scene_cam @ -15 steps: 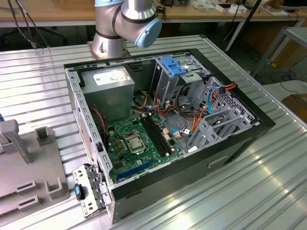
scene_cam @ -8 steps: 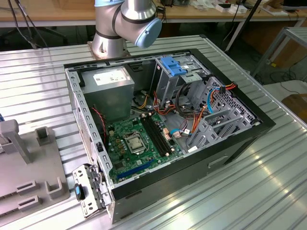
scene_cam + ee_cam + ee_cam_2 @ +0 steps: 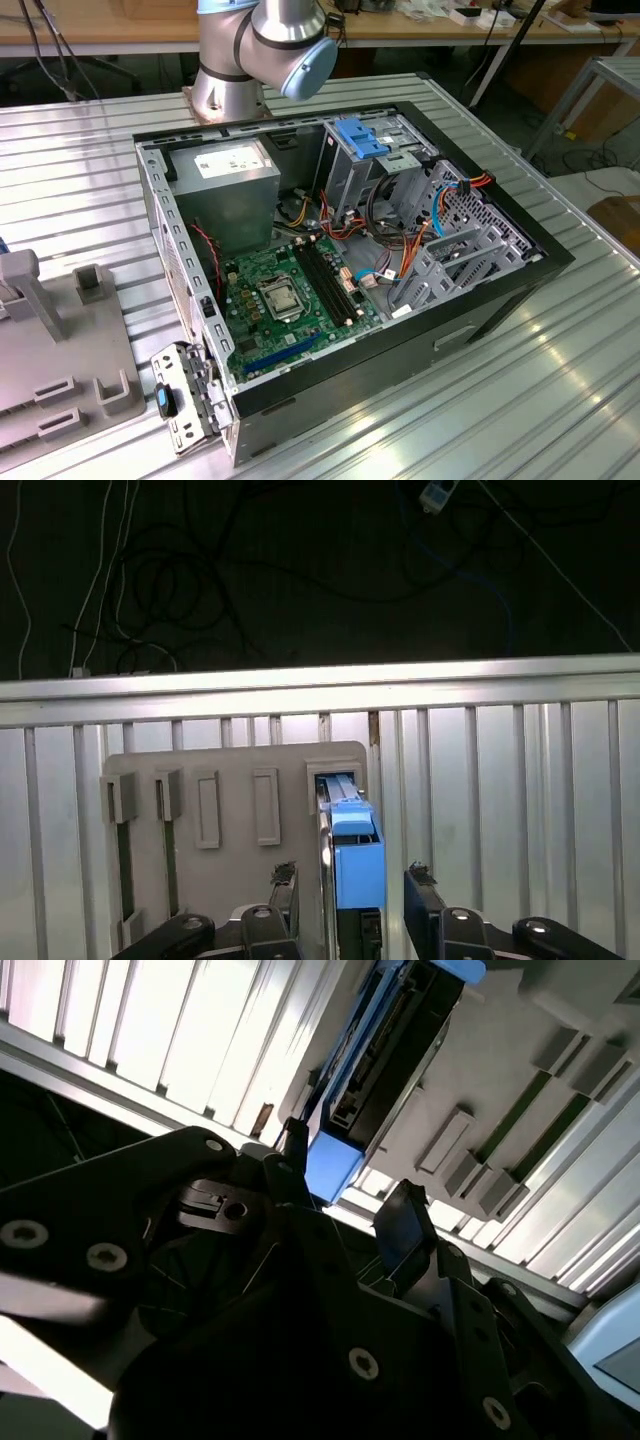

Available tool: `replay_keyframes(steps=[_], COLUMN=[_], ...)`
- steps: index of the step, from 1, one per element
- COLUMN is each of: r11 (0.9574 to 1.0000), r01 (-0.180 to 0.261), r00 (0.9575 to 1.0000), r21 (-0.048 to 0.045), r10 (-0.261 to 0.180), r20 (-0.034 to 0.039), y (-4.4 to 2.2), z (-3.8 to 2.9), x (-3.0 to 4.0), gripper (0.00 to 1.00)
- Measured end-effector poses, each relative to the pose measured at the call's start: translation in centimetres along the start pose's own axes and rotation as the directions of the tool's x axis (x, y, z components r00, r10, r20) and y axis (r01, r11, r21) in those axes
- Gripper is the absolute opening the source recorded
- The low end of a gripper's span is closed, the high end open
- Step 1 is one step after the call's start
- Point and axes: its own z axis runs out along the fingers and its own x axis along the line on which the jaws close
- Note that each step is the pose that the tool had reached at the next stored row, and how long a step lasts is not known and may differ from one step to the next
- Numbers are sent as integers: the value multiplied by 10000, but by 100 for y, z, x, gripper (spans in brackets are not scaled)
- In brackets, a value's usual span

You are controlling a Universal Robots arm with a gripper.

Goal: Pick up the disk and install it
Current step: 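Pick up the disk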

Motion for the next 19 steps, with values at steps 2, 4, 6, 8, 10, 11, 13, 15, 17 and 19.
replay_keyframes(steps=[2,4,6,8,10,11,13,15,17,19], r11=[10000,10000,10000,10000,10000,10000,10000,10000,10000,10000], r01=[-1,-1,0,-1,1,0,0,-1,0,0], r00=[10000,10000,10000,10000,10000,10000,10000,10000,10000,10000], r21=[-1,1,1,-2,0,0,0,0,0,0], r10=[1,1,0,1,-1,0,0,1,0,0], r20=[2,3,4,2,4,3,3,3,3,3], y=[5,7,8,9,12,14,19,40,49,54], z=[6,15,32,60,89,99,128,159,176,192], x=[-2,-14,-22,-33,-34,-34,-34,-33,-31,-31], gripper=[54,54,54,54,54,54,54,54,54,54])
